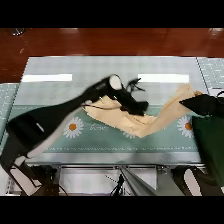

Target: Fold the shirts.

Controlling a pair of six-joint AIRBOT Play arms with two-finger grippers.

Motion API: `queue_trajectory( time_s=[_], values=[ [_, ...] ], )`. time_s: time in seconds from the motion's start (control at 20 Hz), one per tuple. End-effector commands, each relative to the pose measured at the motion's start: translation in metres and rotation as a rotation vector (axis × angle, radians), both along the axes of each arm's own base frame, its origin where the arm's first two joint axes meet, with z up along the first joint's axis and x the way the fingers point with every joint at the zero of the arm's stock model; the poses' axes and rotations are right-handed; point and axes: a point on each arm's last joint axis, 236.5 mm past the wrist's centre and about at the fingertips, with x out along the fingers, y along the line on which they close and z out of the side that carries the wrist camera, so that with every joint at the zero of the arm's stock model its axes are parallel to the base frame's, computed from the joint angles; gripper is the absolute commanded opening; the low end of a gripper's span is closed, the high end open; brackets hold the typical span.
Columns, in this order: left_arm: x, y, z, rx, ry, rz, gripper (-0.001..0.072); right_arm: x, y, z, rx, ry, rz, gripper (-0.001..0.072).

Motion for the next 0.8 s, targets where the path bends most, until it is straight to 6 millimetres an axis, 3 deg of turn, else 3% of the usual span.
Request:
queue_trajectory(
  time_s=[0.0, 0.1, 0.2, 0.25, 0.35, 0.45, 0.55, 0.65, 0.75],
  values=[
    [0.07, 0.102, 0.044, 0.035, -0.048, 0.138, 0.0017, 0.002, 0.018, 0.023, 0.102, -0.058, 0.036, 0.0025],
    [0.103, 0.188, 0.075, 0.124, -0.131, 0.254, 0.0017, 0.006, 0.023, 0.031, 0.137, -0.086, 0.036, 0.0026],
    [0.123, 0.27, 0.117, 0.201, -0.256, 0.397, 0.0017, 0.011, 0.04, 0.033, 0.146, -0.094, 0.088, 0.0026],
    [0.126, 0.302, 0.148, 0.203, -0.326, 0.473, 0.0017, 0.015, 0.056, 0.034, 0.151, -0.097, 0.13, 0.0026],
    [0.117, 0.345, 0.21, 0.187, -0.489, 0.569, 0.0017, 0.031, 0.095, 0.031, 0.153, -0.098, 0.207, 0.0025],
    [0.091, 0.365, 0.265, 0.178, -0.646, 0.609, 0.0017, 0.046, 0.149, 0.022, 0.15, -0.081, 0.309, 0.0026],
    [0.053, 0.37, 0.311, 0.165, -0.782, 0.627, 0.0018, 0.06, 0.207, 0.003, 0.138, -0.042, 0.412, 0.0026],
    [0.015, 0.367, 0.328, 0.16, -0.863, 0.62, 0.0017, 0.073, 0.261, -0.024, 0.132, 0.007, 0.484, 0.0026],
    [-0.016, 0.363, 0.317, 0.158, -0.868, 0.619, 0.0017, 0.085, 0.3, -0.053, 0.128, 0.066, 0.526, 0.0026]
  ],
)
